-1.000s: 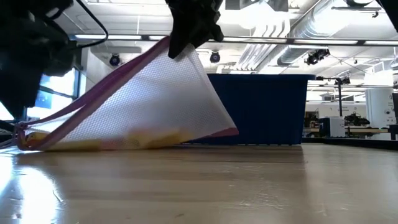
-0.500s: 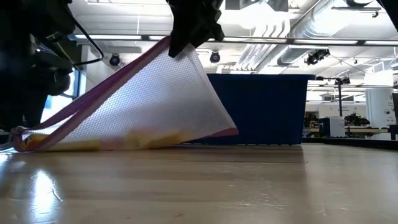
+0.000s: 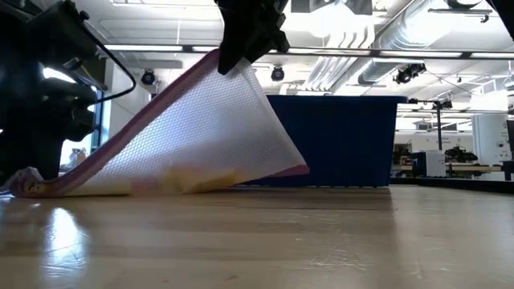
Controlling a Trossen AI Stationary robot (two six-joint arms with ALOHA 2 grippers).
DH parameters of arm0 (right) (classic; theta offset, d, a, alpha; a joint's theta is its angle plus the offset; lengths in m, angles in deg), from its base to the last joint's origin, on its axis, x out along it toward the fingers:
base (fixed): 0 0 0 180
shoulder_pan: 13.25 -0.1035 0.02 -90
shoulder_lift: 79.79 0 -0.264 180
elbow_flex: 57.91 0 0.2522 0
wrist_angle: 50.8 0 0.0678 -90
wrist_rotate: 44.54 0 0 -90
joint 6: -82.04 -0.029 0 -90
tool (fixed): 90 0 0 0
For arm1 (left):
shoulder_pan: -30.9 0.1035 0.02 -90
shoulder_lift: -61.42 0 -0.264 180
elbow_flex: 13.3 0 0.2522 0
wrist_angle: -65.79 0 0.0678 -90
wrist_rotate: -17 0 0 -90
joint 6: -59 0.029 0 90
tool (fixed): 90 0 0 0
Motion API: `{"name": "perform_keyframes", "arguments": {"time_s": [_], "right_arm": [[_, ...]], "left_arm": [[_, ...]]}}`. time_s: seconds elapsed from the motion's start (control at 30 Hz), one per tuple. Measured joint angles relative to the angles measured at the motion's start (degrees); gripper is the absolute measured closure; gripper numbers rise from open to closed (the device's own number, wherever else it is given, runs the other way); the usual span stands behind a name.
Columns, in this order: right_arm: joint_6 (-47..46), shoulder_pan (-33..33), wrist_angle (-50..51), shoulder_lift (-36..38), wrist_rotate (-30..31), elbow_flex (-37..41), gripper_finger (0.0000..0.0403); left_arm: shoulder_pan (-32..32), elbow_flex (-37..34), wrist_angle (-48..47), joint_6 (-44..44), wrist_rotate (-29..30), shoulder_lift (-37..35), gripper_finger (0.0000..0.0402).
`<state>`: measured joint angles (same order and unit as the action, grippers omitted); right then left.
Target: Sort blocks
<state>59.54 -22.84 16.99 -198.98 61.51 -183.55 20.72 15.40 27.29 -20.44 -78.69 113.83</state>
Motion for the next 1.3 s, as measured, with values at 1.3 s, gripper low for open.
{"name": "perform_keyframes", "arguments": {"time_s": [1.3], "right_arm": [[8.3, -4.7, 16.7, 0.9, -7.9, -8.6, 0.0334]], "left_arm": [[-2.0, 21.5, 1.7, -4.2, 21.7, -12.5, 0.0401]]}}
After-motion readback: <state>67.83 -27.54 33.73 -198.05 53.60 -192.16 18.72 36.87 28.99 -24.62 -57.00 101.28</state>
